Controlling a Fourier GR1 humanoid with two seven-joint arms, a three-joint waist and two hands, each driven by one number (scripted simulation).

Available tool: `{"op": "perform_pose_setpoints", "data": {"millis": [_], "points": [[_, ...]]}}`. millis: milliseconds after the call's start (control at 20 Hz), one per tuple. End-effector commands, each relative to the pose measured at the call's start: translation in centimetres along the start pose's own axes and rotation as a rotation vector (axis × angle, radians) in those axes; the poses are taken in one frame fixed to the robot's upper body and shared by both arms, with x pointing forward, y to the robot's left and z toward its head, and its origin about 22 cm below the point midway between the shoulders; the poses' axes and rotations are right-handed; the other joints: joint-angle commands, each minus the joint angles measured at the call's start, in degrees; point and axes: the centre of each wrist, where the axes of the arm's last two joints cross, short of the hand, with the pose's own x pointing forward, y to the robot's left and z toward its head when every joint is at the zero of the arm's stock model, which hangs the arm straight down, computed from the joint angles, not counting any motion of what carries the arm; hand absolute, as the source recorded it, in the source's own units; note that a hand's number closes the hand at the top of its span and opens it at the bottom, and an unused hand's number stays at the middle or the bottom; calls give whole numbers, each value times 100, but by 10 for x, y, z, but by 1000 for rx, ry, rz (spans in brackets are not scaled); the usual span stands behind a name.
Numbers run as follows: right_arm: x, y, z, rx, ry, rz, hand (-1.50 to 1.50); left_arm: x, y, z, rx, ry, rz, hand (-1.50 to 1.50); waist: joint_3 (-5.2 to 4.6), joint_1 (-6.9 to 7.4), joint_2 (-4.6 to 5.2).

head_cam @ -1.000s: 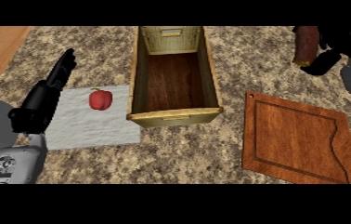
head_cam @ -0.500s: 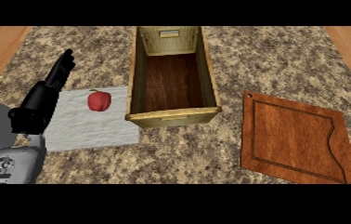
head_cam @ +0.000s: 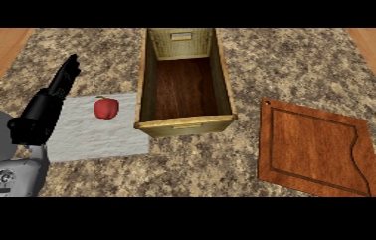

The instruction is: Pick the sweet potato from the cutting board and place it in the basket

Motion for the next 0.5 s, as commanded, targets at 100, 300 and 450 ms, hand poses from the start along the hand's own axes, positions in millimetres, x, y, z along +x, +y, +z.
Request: {"op": "perform_pose_setpoints", "data": {"millis": [100, 300, 450], "points": [[73, 30, -25, 119, 2, -12, 150, -3, 1, -6, 0, -11, -7, 0, -1, -35, 5], [101, 41, -39, 132, 37, -6, 150, 5, 4, 1, 0, -10, -5, 0, 1, 28, 14], [98, 54, -50, 177, 86, -21, 150, 6, -9, -9, -2, -3, -9, 0, 1, 14, 39]]}}
